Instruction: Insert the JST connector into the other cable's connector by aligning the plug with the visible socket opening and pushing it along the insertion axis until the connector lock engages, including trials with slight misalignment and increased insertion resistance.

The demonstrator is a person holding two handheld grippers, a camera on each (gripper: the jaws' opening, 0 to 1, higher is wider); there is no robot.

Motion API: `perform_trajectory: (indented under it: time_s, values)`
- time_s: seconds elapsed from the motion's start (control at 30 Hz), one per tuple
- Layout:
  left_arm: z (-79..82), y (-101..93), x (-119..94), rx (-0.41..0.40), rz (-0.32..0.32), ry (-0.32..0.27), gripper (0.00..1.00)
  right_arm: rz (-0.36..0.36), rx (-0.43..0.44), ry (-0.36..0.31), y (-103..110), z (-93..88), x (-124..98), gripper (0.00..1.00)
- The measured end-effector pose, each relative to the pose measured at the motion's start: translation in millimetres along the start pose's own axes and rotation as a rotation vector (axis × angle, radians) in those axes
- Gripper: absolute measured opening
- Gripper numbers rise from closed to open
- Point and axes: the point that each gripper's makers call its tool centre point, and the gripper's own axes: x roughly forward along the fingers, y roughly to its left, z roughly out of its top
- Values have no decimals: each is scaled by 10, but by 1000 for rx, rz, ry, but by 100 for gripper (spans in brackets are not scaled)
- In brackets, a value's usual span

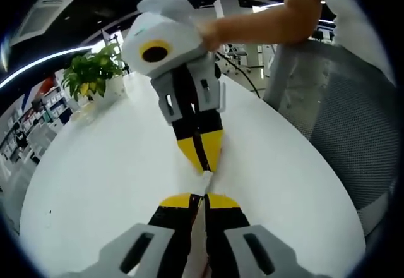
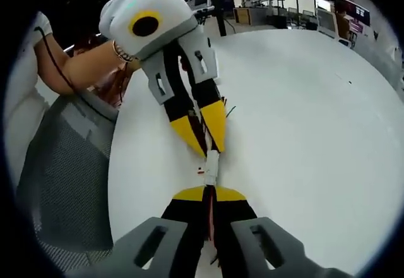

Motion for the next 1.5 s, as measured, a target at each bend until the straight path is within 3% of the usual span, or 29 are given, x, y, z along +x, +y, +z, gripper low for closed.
perform_trajectory:
  time_s: [0.17,0.3,0.5,1.2,1.33,1.43,1.5]
  values:
    - [6,8,-20,-10,-1,-10,1,3,-18,-6,5,20,-12,0]
    - [21,2,-25,-18,-3,-20,1,-7,-33,-55,2,128,-53,0]
    - [24,1,-3,-4,-4,-23,0,-12,-47,-45,8,98,-53,0]
    - [18,40,-57,-80,21,-77,0,-30,-107,-124,-25,179,-82,0]
    - [-62,116,-27,-178,63,-70,1,-52,-124,-140,-84,187,-64,0]
    - [-93,187,-23,-161,98,-62,2,-52,-121,-173,-150,243,-81,0]
    - [-132,249,-43,-197,126,-68,7,-54,-127,-175,-199,270,-85,0]
